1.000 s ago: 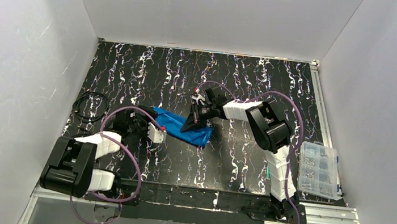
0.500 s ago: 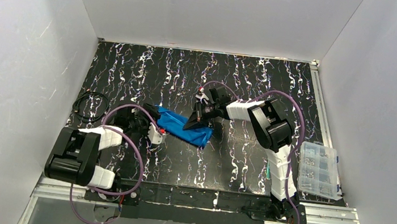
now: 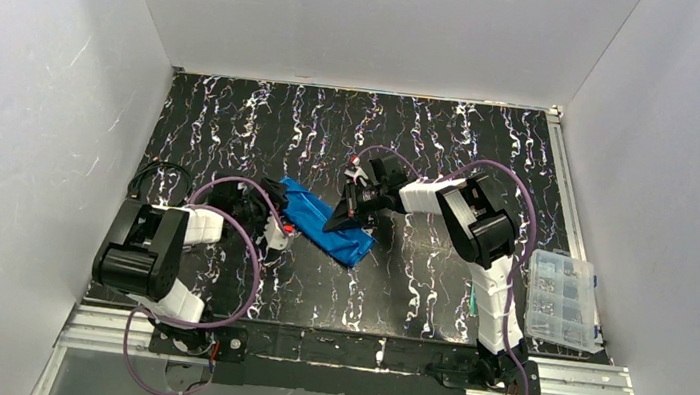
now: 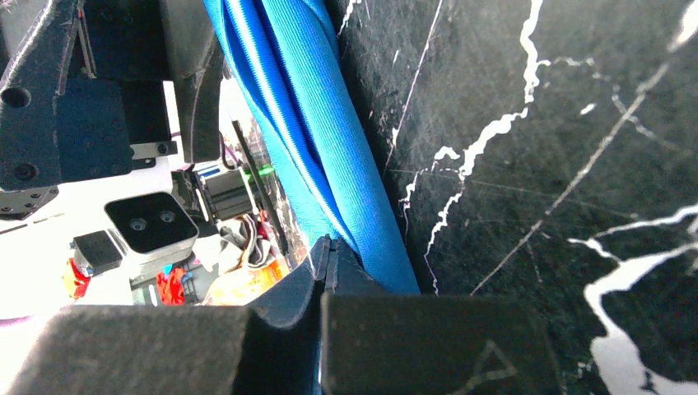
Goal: Fold the napkin into a case and place the utensils inside
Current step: Pick up the smaller rectangle-folded napkin from the center of the board, then turn over the smaller rectangle-folded napkin at the center of the board, then pick up the knife from the corner of the board.
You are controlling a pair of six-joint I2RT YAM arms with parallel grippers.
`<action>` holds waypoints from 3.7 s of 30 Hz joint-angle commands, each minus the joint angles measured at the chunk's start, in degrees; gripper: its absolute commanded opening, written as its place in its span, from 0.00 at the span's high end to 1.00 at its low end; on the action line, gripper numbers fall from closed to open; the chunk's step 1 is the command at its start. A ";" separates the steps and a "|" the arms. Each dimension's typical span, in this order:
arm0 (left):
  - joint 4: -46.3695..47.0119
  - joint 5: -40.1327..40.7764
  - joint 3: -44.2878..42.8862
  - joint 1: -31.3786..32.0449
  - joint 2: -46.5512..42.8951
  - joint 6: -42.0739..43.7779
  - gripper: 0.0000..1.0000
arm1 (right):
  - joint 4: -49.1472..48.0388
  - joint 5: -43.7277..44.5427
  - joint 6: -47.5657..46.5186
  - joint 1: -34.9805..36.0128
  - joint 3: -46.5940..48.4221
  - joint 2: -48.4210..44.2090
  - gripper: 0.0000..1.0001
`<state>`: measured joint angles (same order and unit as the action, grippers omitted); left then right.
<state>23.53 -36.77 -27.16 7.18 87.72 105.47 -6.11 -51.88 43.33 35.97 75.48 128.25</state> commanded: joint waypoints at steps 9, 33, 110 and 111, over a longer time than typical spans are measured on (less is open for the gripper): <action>-5.46 -2.17 0.61 -0.06 2.08 1.64 1.00 | 0.48 0.13 -1.68 -0.60 -0.98 2.04 0.99; -81.70 1.11 -22.90 7.39 -11.92 -13.31 1.00 | 23.57 6.06 -18.20 1.92 28.77 3.39 0.76; -87.92 25.72 -69.32 -4.74 6.98 -83.15 0.02 | 48.09 59.14 -24.68 -26.52 -16.51 -37.58 0.45; -87.95 25.64 -69.12 -4.81 6.55 -83.15 0.01 | 47.93 58.86 -24.64 -26.51 -16.84 -37.47 0.45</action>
<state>-62.63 -7.84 -96.79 2.33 99.11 22.74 40.56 7.79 19.42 9.34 59.75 90.08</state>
